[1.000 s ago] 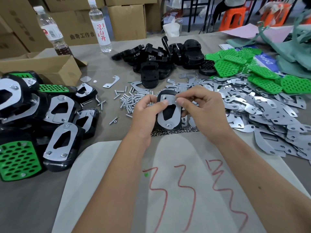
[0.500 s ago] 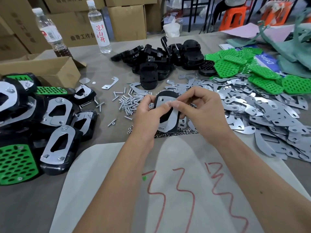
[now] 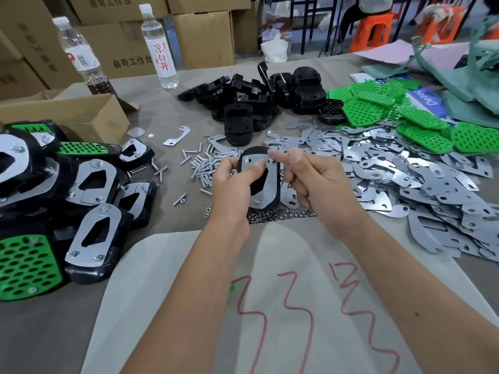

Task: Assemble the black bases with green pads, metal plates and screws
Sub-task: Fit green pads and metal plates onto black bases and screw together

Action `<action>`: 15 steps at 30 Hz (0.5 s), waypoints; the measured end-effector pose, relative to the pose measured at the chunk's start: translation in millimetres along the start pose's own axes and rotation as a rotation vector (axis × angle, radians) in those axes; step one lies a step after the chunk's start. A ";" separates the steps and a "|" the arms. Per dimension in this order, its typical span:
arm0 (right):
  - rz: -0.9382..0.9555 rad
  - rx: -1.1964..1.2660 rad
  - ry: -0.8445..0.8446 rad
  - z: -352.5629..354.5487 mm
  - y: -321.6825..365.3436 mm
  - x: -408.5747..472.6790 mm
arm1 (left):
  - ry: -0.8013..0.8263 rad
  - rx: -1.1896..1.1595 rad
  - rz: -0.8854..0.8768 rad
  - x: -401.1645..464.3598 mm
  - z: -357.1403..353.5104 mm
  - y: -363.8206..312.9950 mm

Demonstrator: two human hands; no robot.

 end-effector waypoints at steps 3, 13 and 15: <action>0.057 0.060 -0.112 6.9 3.8 -2.0 | -0.022 -0.046 0.018 1.6 2.3 0.0; 0.022 -0.097 -0.107 16.4 7.3 -3.1 | -0.076 -0.081 0.031 1.2 5.4 0.1; -0.004 -0.259 -0.020 13.9 3.3 -3.5 | -0.098 -0.154 0.026 2.3 9.0 -4.0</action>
Point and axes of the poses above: each hand's wrist, its own x-axis towards the middle knuckle, its own z-axis out of the back of the hand, y = z × x, the point moved 3 cm from there along x, towards the middle knuckle, and after that the axes turned 14 degrees about y, right-handed, at the moved point
